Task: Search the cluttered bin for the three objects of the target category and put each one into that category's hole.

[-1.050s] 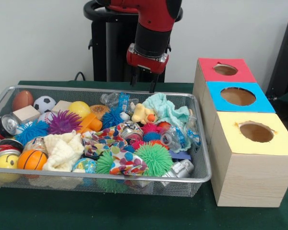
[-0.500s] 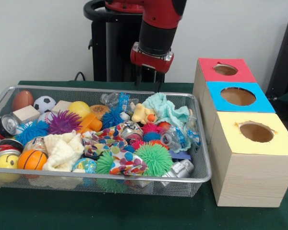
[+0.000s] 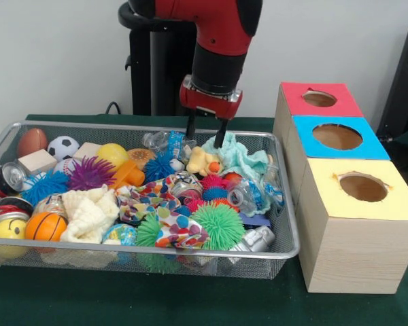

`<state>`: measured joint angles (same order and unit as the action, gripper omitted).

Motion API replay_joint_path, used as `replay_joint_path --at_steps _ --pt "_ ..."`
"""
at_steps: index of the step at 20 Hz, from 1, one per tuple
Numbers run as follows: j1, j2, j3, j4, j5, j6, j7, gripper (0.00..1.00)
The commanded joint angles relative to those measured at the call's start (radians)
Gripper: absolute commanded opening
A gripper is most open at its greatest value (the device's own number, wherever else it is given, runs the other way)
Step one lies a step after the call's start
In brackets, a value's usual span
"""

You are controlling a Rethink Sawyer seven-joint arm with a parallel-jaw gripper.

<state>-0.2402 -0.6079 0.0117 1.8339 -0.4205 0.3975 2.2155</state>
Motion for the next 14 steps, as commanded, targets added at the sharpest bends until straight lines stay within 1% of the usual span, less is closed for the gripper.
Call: replay_joint_path --at_steps 1,5,7,12,14 --pt "-0.035 0.089 0.08 -0.22 0.035 0.117 -0.029 1.0" --pt "-0.02 0.123 0.082 -0.262 0.029 0.124 -0.03 1.0" --pt "0.002 0.134 0.07 -0.277 0.026 0.136 -0.02 1.0" --pt "0.064 0.176 0.018 -0.3 0.014 0.099 0.05 1.0" --pt "0.095 0.172 -0.011 -0.305 0.011 0.098 0.074 1.0"
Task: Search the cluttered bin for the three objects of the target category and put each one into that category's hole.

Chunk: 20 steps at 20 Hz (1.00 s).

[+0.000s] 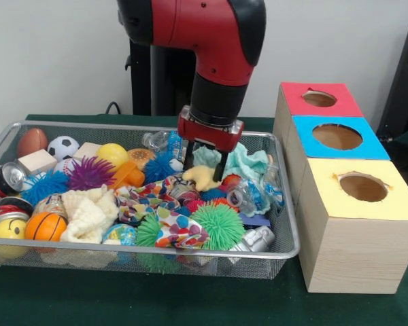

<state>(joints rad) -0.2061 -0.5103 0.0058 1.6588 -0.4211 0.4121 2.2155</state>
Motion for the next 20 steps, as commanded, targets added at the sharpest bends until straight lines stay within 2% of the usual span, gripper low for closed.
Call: replay_joint_path --at_steps 1,9,16,20 --pt "0.066 0.067 -0.007 -0.134 0.013 0.094 0.067 1.0" --pt "0.046 0.056 0.035 -0.138 0.027 0.111 0.011 1.0" --pt "-0.03 0.008 0.094 -0.048 0.045 0.081 -0.019 1.0" --pt "-0.056 0.004 0.106 -0.036 0.034 0.075 -0.028 1.0"
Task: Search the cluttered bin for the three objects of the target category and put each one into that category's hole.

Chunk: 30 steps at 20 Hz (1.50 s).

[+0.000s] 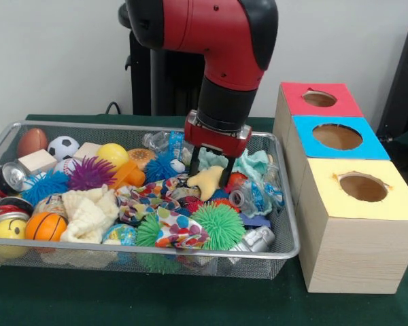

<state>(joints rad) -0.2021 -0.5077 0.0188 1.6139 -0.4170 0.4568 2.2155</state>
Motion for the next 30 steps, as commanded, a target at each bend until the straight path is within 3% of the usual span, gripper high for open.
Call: replay_joint_path --at_steps 1,5,6,20,26,30 --pt "-0.062 0.003 0.09 0.007 0.024 0.029 -0.026 1.0" --pt "-0.065 0.005 0.078 0.005 0.01 0.031 -0.018 1.0" --pt "-0.061 0.003 0.075 0.006 0.006 0.033 -0.016 0.0" --pt "-0.043 0.007 0.067 -0.008 0.005 0.031 -0.001 0.0" --pt "-0.028 -0.107 0.082 0.069 0.045 0.099 0.0 0.0" --pt "-0.025 -0.131 0.082 0.106 0.048 0.084 0.013 0.0"
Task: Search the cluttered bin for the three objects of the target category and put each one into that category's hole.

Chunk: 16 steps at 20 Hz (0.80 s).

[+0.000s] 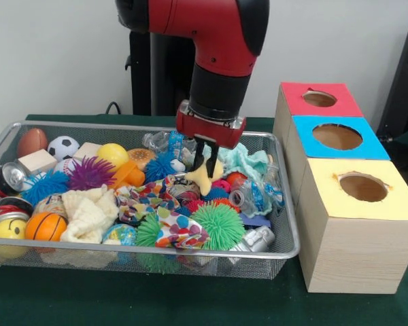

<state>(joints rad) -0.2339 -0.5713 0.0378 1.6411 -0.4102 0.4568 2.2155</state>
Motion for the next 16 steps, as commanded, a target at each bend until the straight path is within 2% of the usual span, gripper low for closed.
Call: replay_joint_path --at_steps 1,9,16 --pt "0.005 -0.081 0.064 0.093 0.044 0.086 0.012 0.0" --pt "-0.038 -0.288 0.072 0.27 0.101 0.157 -0.034 0.0" --pt "0.003 -0.361 0.024 0.382 0.089 0.098 0.021 0.0"
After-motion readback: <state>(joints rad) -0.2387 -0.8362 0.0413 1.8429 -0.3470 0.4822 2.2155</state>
